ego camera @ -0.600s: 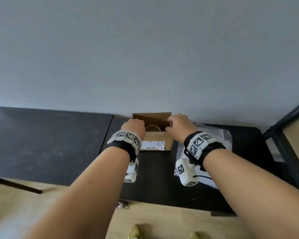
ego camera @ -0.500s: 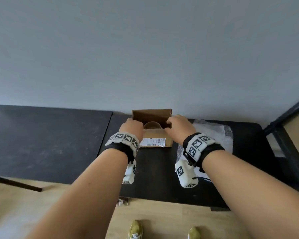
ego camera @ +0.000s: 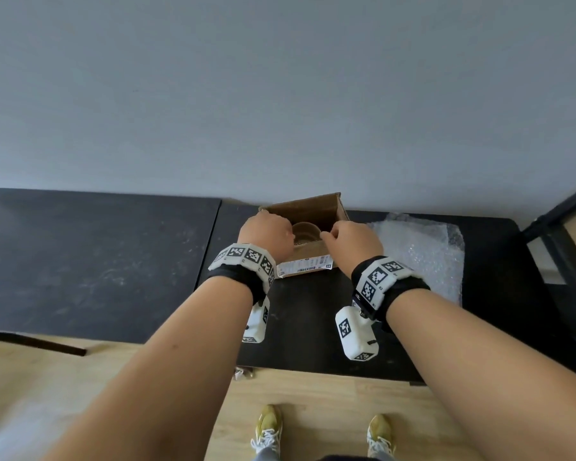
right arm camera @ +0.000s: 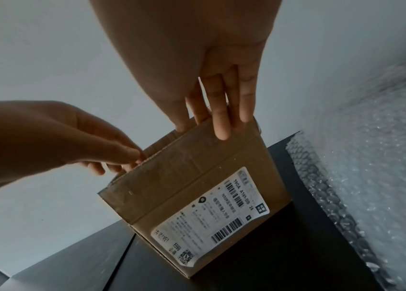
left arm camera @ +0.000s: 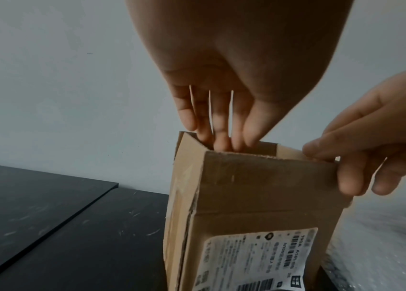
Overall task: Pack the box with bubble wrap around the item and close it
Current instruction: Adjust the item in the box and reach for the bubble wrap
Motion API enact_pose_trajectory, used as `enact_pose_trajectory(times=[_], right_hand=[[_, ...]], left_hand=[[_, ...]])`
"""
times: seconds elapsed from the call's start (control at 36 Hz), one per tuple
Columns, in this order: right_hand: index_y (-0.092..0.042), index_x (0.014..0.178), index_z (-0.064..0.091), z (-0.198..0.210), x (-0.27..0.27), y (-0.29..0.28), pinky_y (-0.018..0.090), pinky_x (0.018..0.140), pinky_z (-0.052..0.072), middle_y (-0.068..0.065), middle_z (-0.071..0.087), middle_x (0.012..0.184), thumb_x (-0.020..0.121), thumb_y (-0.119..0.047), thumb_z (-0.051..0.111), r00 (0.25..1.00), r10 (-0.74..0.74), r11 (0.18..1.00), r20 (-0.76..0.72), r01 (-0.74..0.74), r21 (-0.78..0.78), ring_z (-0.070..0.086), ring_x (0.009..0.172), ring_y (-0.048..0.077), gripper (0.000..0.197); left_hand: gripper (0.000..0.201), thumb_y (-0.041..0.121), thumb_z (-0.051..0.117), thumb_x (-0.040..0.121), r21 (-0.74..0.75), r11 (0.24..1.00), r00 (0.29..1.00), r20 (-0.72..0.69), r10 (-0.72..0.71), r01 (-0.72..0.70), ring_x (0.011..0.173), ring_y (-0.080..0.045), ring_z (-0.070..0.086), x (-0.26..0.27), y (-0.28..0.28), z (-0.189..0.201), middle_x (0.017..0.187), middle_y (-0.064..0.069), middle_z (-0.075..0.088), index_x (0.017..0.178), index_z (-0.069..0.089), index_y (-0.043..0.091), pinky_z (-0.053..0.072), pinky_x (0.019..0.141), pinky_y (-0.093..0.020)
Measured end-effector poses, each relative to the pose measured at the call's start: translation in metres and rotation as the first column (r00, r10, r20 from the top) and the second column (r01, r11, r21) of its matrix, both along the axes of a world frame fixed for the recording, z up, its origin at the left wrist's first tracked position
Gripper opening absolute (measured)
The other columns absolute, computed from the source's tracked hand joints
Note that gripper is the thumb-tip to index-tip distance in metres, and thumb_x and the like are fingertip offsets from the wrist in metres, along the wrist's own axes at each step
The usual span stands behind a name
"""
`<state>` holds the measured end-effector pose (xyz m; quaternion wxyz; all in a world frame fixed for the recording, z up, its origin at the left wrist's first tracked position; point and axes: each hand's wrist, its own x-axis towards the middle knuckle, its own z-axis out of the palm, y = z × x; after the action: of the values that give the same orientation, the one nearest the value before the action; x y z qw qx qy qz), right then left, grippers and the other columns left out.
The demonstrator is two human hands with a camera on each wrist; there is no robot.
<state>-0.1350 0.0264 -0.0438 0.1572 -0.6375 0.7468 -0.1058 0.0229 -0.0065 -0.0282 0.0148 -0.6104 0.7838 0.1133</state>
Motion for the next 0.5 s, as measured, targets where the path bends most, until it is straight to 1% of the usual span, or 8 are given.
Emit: enact_pose_trajectory(times=[0.06, 0.08, 0.14, 0.19, 0.28, 0.36, 0.44, 0.5], right_hand=[[-0.014, 0.092, 0.065, 0.0, -0.002, 0.001, 0.037, 0.073, 0.054, 0.004, 0.066, 0.082, 0.096, -0.044, 0.047, 1.0, 0.008, 1.0, 0.001, -0.008, -0.023, 0.063, 0.079, 0.021, 0.036], [-0.014, 0.091, 0.065, 0.0, -0.004, 0.001, 0.037, 0.073, 0.054, 0.004, 0.066, 0.081, 0.095, -0.046, 0.048, 1.0, 0.01, 1.0, 0.006, -0.01, -0.028, 0.063, 0.079, 0.021, 0.036], [-0.015, 0.093, 0.064, -0.001, -0.008, 0.001, 0.034, 0.072, 0.054, 0.002, 0.066, 0.082, 0.094, -0.048, 0.05, 1.0, 0.017, 0.999, 0.017, -0.016, -0.037, 0.063, 0.079, 0.019, 0.036], [-0.016, 0.098, 0.064, 0.0, -0.011, -0.001, 0.031, 0.071, 0.052, 0.0, 0.065, 0.084, 0.093, -0.05, 0.051, 1.0, 0.026, 0.998, 0.013, -0.026, -0.051, 0.061, 0.079, 0.016, 0.037], [-0.016, 0.113, 0.062, 0.0, -0.015, -0.005, 0.031, 0.075, 0.051, 0.001, 0.065, 0.094, 0.09, -0.054, 0.053, 0.999, 0.049, 0.997, 0.013, -0.048, -0.064, 0.061, 0.088, 0.018, 0.046], [-0.018, 0.131, 0.051, -0.001, -0.017, -0.01, 0.036, 0.087, 0.052, 0.004, 0.062, 0.119, 0.086, -0.057, 0.056, 0.996, 0.059, 0.998, 0.063, -0.059, -0.007, 0.059, 0.108, 0.022, 0.06], [-0.021, 0.146, 0.034, -0.001, -0.014, -0.013, 0.037, 0.097, 0.047, 0.007, 0.049, 0.14, 0.087, -0.05, 0.06, 0.986, 0.067, 0.995, 0.151, -0.077, 0.058, 0.051, 0.125, 0.024, 0.07], [-0.021, 0.15, 0.025, 0.0, -0.011, -0.014, 0.037, 0.098, 0.045, 0.009, 0.046, 0.144, 0.089, -0.042, 0.062, 0.981, 0.071, 0.994, 0.178, -0.084, 0.067, 0.05, 0.128, 0.026, 0.074]], left_hand=[[0.027, 0.017, 0.047, 0.093, -0.091, 0.996, 0.999, -0.037, 0.006, -0.01, 0.114, -0.024, 0.05, 0.0, -0.003, -0.002, 0.118, -0.004, 0.057, 0.111, 0.067, 0.017, 0.047, 0.092, -0.035], [0.029, 0.014, 0.049, 0.092, -0.136, 0.99, 0.999, -0.034, 0.018, -0.022, 0.117, -0.024, 0.047, 0.0, -0.004, -0.003, 0.122, -0.005, 0.054, 0.118, 0.063, 0.016, 0.043, 0.095, -0.035], [0.033, 0.012, 0.051, 0.09, -0.202, 0.978, 0.999, -0.002, 0.046, -0.045, 0.117, -0.025, 0.046, -0.002, -0.007, -0.004, 0.125, -0.006, 0.051, 0.123, 0.057, 0.013, 0.041, 0.096, -0.036], [0.034, 0.013, 0.052, 0.09, -0.187, 0.979, 0.996, 0.017, 0.082, -0.078, 0.116, -0.026, 0.049, -0.004, -0.009, -0.005, 0.124, -0.008, 0.053, 0.123, 0.054, 0.012, 0.042, 0.097, -0.037], [0.032, 0.014, 0.049, 0.093, -0.089, 0.984, 0.988, -0.002, 0.157, -0.156, 0.116, -0.027, 0.052, -0.005, -0.009, -0.007, 0.125, -0.008, 0.054, 0.124, 0.054, 0.012, 0.047, 0.091, -0.039], [0.025, 0.012, 0.05, 0.094, -0.049, 0.975, 0.976, -0.024, 0.218, -0.218, 0.109, -0.028, 0.056, -0.004, -0.006, -0.006, 0.121, -0.01, 0.056, 0.119, 0.054, 0.011, 0.049, 0.078, -0.037], [0.025, 0.01, 0.05, 0.094, 0.024, 0.962, 0.961, -0.058, 0.271, -0.27, 0.101, -0.029, 0.06, -0.003, -0.001, -0.005, 0.116, -0.01, 0.059, 0.119, 0.05, 0.011, 0.045, 0.067, -0.035], [0.027, 0.008, 0.048, 0.094, 0.041, 0.949, 0.941, -0.123, 0.316, -0.313, 0.094, -0.03, 0.062, -0.004, 0.003, -0.004, 0.108, -0.011, 0.062, 0.12, 0.046, 0.01, 0.043, 0.063, -0.034]])
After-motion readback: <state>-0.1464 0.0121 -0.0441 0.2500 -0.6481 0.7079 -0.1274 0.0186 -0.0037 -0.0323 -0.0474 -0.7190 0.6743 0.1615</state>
